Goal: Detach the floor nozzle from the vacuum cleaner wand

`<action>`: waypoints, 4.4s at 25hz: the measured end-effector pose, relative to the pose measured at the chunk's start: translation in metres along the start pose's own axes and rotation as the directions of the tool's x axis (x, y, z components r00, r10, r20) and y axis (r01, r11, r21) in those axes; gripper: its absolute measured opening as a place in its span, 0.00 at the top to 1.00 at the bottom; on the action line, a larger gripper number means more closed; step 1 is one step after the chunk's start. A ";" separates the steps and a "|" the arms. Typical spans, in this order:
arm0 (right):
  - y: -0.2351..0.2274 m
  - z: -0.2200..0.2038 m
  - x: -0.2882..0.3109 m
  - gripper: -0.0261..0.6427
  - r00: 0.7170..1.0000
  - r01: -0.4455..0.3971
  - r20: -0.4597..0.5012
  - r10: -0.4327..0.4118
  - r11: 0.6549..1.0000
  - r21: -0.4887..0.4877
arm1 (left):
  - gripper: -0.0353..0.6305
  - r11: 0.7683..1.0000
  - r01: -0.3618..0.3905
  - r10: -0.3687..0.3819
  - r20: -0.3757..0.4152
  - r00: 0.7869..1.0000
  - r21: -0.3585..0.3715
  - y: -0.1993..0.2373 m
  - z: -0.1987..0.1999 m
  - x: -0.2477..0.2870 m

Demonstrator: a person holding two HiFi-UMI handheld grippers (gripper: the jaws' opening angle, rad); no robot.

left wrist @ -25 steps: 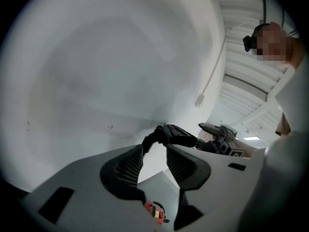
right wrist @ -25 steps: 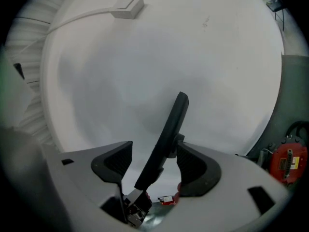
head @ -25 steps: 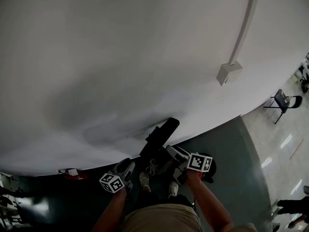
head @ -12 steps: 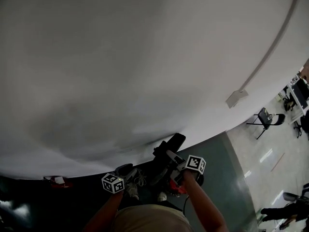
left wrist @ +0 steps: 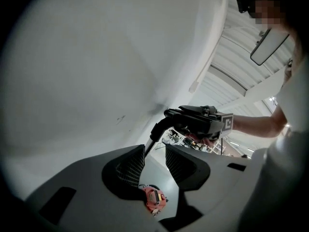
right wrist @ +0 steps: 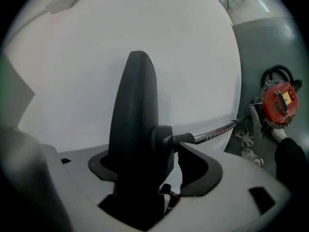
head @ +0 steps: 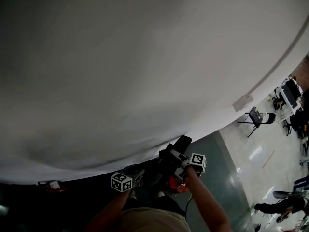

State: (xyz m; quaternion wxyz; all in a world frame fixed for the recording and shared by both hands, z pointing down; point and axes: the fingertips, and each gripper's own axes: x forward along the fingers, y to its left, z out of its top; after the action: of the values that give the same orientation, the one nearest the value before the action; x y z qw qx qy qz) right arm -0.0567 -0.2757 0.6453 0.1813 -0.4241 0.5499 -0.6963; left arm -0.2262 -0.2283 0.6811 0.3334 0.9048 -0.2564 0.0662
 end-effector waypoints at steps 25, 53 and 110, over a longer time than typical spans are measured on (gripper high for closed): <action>-0.033 0.021 -0.150 0.58 0.991 -0.080 -0.113 0.067 0.990 -0.115 | 0.51 0.886 0.260 -0.084 -0.419 0.904 0.383 -0.097 -0.113 0.209; -0.049 0.068 -0.222 0.60 0.959 -0.046 -0.271 -0.079 0.904 -0.426 | 0.71 0.722 0.274 0.104 -0.492 0.865 0.635 -0.160 -0.142 0.281; -0.087 0.050 -0.299 0.58 0.775 0.052 -0.186 -0.604 0.355 -0.933 | 0.71 0.568 0.371 0.143 -0.532 0.835 0.735 -0.228 -0.194 0.284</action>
State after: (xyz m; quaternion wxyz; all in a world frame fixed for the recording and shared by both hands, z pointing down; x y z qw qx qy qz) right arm 0.1729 -0.0623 0.6104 -0.3725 -0.3601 0.7548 -0.4023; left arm 0.1436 -0.0764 0.7833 -0.0595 0.9123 -0.0306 0.4040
